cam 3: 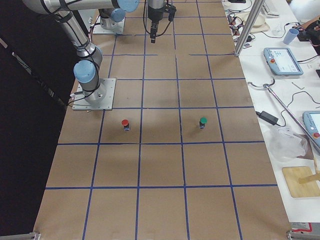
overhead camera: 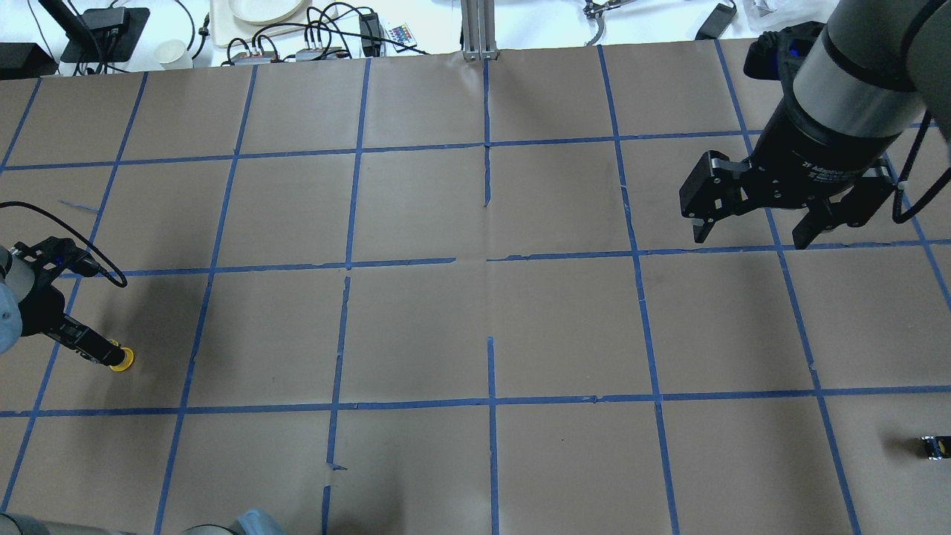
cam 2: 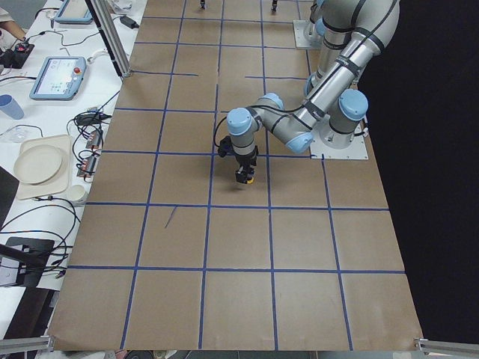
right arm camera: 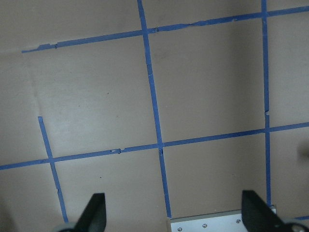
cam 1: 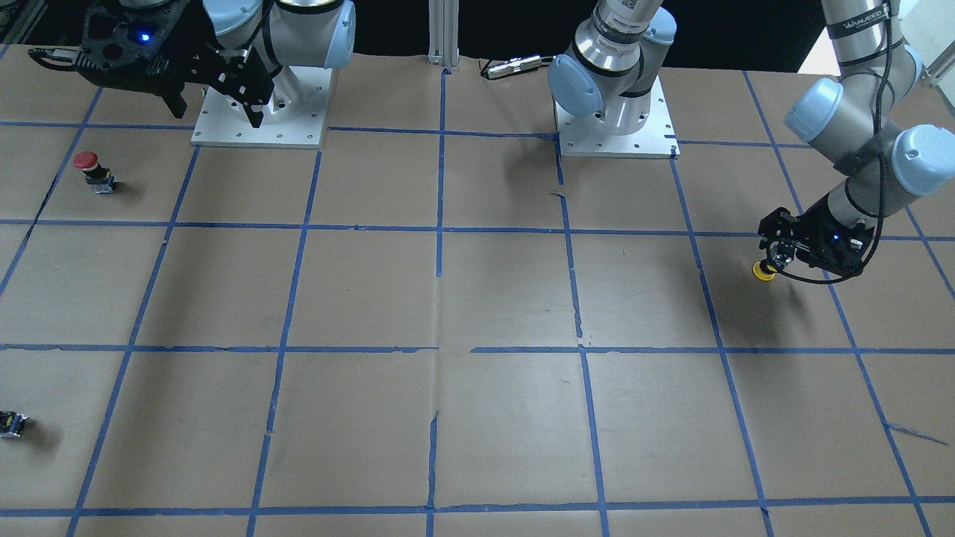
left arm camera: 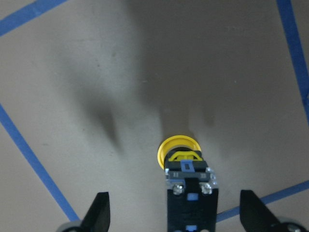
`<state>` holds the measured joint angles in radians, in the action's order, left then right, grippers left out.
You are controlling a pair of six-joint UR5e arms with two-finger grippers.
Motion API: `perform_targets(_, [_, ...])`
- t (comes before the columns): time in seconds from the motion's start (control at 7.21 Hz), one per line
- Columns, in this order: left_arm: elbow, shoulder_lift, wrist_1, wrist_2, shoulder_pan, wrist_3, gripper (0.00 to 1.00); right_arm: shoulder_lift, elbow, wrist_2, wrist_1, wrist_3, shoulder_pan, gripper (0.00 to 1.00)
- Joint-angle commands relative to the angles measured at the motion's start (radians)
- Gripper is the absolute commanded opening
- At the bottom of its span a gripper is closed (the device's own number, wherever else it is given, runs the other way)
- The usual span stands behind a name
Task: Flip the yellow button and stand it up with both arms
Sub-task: 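Close the left gripper on the yellow button's black base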
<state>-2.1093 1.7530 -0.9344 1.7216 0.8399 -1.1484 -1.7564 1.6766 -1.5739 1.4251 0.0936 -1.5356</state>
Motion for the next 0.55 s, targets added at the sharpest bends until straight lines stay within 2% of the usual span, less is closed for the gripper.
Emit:
perform_targets(0.0, [-0.015, -0.004, 0.008, -0.004, 0.001, -0.01, 0.79, 0.0, 0.0, 0.0, 0.0, 0.0, 0.0, 1.0])
perform_targets(0.14, [-0.011, -0.006, 0.008, -0.005, 0.002, -0.01, 0.5, 0.0, 0.0, 0.0, 0.0, 0.0, 0.0, 1.0])
perform_targets(0.28, [-0.011, -0.007, 0.005, -0.007, 0.002, -0.011, 0.38, 0.0, 0.0, 0.0, 0.001, 0.0, 0.0, 1.0])
perform_targets(0.42, [-0.015, -0.021, 0.002, -0.011, 0.002, -0.011, 0.34, 0.0, 0.0, 0.0, 0.001, 0.0, 0.0, 1.0])
